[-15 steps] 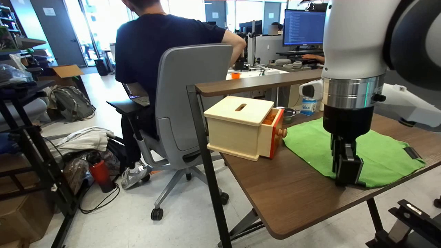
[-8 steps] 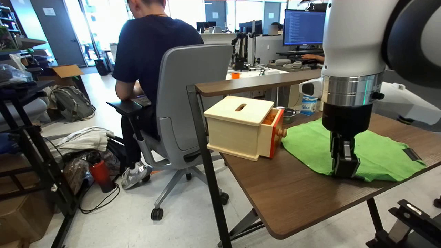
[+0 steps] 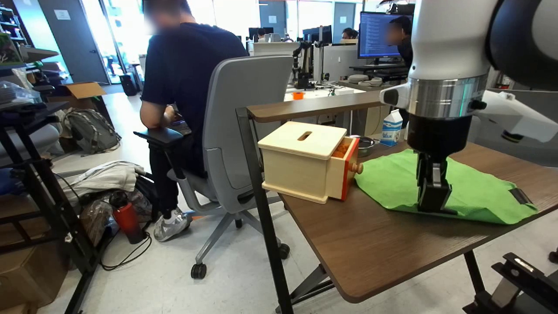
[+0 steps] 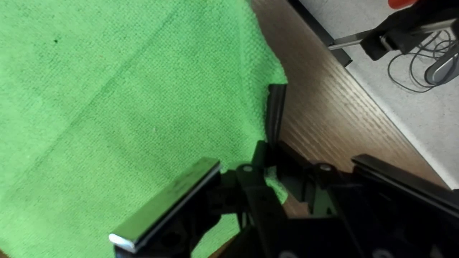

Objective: Fold the green cloth

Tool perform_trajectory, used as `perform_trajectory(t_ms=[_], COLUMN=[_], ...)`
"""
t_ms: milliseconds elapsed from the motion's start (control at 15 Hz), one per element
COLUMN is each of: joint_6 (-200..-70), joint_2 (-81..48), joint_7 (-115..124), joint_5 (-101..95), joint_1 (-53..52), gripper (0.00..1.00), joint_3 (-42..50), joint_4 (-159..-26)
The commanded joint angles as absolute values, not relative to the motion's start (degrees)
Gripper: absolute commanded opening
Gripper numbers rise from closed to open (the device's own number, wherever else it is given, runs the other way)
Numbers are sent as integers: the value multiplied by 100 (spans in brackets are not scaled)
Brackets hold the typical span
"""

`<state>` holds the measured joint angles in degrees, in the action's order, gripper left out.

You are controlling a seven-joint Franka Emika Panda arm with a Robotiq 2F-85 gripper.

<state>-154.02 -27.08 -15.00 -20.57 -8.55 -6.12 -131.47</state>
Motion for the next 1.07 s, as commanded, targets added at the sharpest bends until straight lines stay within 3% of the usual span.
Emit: perform_trajectory(t_ms=[0,533,1000], joint_6=[-15385,-15325,-15225], joint_2=[-2053,-1363,-1598], joint_7=[-1691,-1992,-2357], joint_5=[-1856,-1667,-1445], joint_1=[-577,60,523], gripper=[3,3,3], joint_3=[-644,-303,-12], joint_4=[-13459,-13501,-12992])
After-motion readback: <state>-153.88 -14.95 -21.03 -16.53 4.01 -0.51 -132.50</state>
